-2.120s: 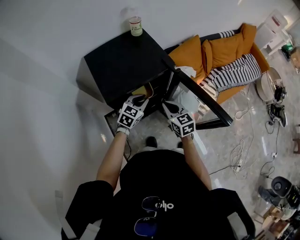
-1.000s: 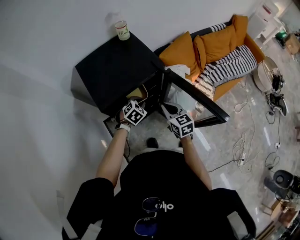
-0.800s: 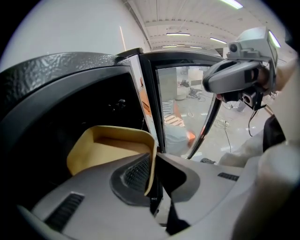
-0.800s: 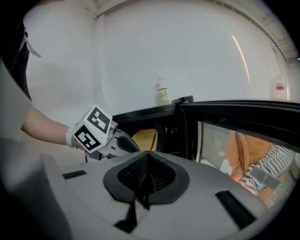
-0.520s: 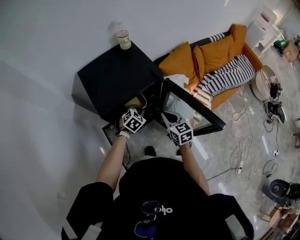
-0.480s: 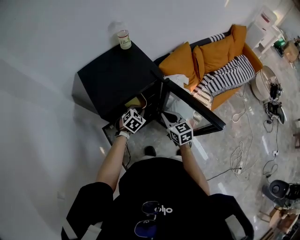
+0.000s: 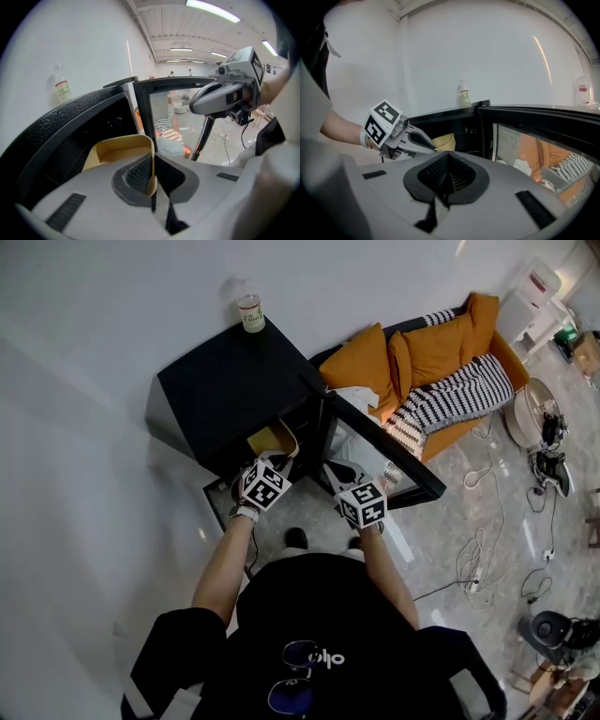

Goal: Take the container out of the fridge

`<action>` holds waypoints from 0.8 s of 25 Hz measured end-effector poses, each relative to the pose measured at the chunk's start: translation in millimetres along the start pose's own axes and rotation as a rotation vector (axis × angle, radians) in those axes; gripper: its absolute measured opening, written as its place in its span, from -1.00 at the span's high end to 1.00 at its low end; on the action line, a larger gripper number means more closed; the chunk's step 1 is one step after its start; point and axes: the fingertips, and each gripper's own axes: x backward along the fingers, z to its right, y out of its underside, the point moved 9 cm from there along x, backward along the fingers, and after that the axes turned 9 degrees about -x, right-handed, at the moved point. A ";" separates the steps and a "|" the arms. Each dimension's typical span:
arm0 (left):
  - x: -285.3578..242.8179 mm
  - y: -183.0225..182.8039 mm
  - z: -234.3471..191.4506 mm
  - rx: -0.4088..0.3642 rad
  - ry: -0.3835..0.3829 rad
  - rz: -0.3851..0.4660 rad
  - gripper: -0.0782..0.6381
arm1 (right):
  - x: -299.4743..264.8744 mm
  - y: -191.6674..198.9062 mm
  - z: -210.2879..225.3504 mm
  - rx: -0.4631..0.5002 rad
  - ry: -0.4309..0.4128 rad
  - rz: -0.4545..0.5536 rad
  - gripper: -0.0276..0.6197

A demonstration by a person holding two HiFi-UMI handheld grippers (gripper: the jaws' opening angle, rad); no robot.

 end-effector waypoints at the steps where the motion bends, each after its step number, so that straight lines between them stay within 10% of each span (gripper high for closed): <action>1: 1.9 -2.8 2.9 0.010 -0.007 0.009 0.73 | 2.6 0.3 2.0 0.001 -0.005 0.002 0.89; 20: 44.7 -83.4 127.3 0.259 -0.241 0.090 0.73 | 101.3 18.6 51.1 0.035 -0.222 -0.049 0.89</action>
